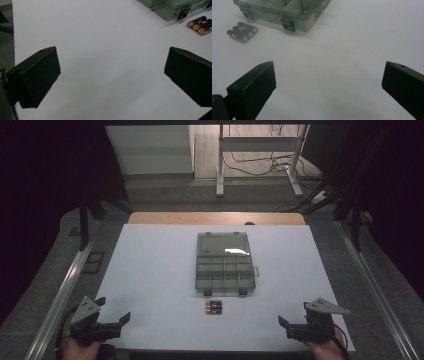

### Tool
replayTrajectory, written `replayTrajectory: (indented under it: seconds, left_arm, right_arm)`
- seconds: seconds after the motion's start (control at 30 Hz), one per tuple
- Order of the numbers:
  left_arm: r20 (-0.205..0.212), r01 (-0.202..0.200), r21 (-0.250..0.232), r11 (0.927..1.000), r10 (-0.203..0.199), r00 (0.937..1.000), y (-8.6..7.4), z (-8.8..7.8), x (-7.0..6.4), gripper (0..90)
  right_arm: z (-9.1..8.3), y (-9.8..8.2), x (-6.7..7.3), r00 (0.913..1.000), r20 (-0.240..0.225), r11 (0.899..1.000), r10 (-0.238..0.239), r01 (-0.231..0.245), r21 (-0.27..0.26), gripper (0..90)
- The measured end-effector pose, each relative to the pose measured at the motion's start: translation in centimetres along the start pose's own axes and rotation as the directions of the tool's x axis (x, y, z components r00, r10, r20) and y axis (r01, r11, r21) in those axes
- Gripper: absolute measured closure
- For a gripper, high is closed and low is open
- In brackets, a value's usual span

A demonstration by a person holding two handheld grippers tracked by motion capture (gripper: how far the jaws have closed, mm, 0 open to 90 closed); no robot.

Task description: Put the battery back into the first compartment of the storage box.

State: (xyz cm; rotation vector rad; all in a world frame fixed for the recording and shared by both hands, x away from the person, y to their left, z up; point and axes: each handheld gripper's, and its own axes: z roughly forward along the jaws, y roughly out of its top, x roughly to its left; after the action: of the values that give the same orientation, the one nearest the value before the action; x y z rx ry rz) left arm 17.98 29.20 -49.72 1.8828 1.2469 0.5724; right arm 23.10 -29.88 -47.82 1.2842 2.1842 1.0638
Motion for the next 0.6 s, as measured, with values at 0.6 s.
replayTrajectory:
  seconds: [0.6]
  left_arm:
    - [0.017, 0.022, 0.034, 0.9992, -0.023, 0.9996, 0.16, 0.34, 0.33, 0.7]
  right_arm:
    - [0.06, 0.02, 0.23, 0.9997, 0.008, 1.0, -0.021, 0.021, 0.006, 0.0]
